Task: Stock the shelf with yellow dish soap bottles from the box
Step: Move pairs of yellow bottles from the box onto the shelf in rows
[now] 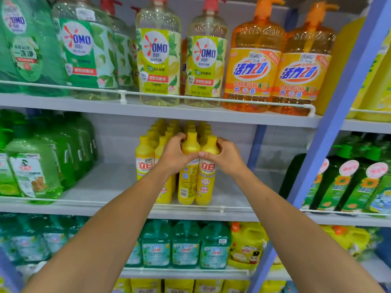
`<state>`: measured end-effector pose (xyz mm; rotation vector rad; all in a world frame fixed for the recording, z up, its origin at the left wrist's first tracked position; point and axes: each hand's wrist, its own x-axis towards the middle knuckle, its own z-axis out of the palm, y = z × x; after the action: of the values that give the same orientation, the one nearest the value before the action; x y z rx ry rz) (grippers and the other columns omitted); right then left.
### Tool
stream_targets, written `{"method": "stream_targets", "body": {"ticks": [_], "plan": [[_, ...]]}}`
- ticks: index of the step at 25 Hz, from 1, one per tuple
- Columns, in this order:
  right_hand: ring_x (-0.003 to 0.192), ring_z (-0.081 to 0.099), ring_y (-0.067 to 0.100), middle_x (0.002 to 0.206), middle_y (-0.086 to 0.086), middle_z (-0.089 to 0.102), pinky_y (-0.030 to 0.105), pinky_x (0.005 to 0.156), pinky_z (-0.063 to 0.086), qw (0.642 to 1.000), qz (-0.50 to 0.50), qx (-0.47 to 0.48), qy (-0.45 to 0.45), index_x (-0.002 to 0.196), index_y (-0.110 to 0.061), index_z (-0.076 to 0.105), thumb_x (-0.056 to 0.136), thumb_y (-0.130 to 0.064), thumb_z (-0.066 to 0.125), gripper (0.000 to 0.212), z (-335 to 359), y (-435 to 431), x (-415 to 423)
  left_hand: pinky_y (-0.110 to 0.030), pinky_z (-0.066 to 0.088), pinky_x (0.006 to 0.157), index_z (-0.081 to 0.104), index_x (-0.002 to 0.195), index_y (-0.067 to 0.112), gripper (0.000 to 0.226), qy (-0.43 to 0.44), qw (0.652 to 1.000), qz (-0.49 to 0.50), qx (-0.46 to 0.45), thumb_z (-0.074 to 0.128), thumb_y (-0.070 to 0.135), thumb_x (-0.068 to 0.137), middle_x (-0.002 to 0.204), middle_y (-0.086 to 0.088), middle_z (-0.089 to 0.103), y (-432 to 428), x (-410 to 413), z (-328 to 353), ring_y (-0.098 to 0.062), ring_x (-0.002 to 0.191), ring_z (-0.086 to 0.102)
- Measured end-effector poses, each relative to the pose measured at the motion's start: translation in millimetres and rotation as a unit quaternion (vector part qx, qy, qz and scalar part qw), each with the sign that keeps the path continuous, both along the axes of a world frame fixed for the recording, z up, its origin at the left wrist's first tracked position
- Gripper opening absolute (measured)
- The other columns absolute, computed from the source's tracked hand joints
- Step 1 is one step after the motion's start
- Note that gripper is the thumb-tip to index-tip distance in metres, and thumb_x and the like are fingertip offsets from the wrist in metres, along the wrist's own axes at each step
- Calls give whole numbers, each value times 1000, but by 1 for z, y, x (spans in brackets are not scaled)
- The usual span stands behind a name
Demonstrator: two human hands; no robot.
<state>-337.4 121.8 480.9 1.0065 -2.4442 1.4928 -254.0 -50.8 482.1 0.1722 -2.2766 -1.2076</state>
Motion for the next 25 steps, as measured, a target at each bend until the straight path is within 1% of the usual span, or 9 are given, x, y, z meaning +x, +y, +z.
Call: {"method": "stream_targets", "body": {"ticks": [2,4,6,9,13,17,21,23,25], "plan": [[89,73,17,98,1,75,45,80,62,1000,-5,15,-1,106,-16,67,51,-79,79,84,-9,-3,-3,-38,57,84,58,116,16,61,-8,1000,16,-15,91,34,68,108,-1,68,1,-1,-7,-19,99,66],[91,73,16,101,0,75,44,83,62,1000,-7,22,-9,109,-17,67,49,-81,78,88,-17,-4,-6,-39,57,86,58,119,18,63,-16,999,29,-31,89,40,70,111,0,68,2,-2,-18,-19,101,65],[94,72,15,103,0,74,42,85,61,999,-16,38,-2,112,-17,66,58,-72,82,79,-15,-4,-3,-42,57,86,57,123,19,65,-17,998,40,-40,86,47,72,113,0,68,2,-2,-25,-20,102,65],[96,70,15,107,1,73,35,86,59,997,-18,68,24,116,-15,66,69,-57,86,66,-13,-2,0,-41,57,83,57,123,18,65,-20,996,63,-60,85,47,72,113,-3,69,3,-3,-27,-24,101,65],[98,70,16,111,1,73,38,88,59,994,-4,86,66,120,-18,66,71,-53,86,63,-18,6,-1,-41,58,78,60,119,20,64,-3,994,98,-54,87,46,68,105,-3,71,8,-1,-30,-24,95,67],[102,70,17,119,4,72,37,92,60,996,4,81,27,128,-13,61,76,-39,87,64,-17,13,-1,-41,57,77,61,115,17,63,-12,991,108,-72,87,48,67,105,-5,71,11,-2,-27,-26,96,66],[107,69,18,125,4,69,37,94,59,995,18,101,15,133,-13,56,78,-38,86,68,-13,13,-2,-33,53,78,65,114,16,48,-49,993,70,-79,83,39,75,107,-3,71,6,-1,-19,-23,97,65],[104,69,16,123,4,69,32,91,59,994,10,105,24,131,-14,57,79,-39,85,64,-14,13,-2,-28,48,75,65,118,17,40,-63,994,38,-80,78,29,82,108,-2,70,5,1,-16,-19,94,63],[101,69,16,119,2,71,29,88,59,995,-4,92,35,128,-15,61,77,-44,85,63,-17,12,1,-27,49,74,66,120,17,38,-70,994,25,-80,75,24,84,107,-1,70,4,3,-16,-17,93,63]]}}
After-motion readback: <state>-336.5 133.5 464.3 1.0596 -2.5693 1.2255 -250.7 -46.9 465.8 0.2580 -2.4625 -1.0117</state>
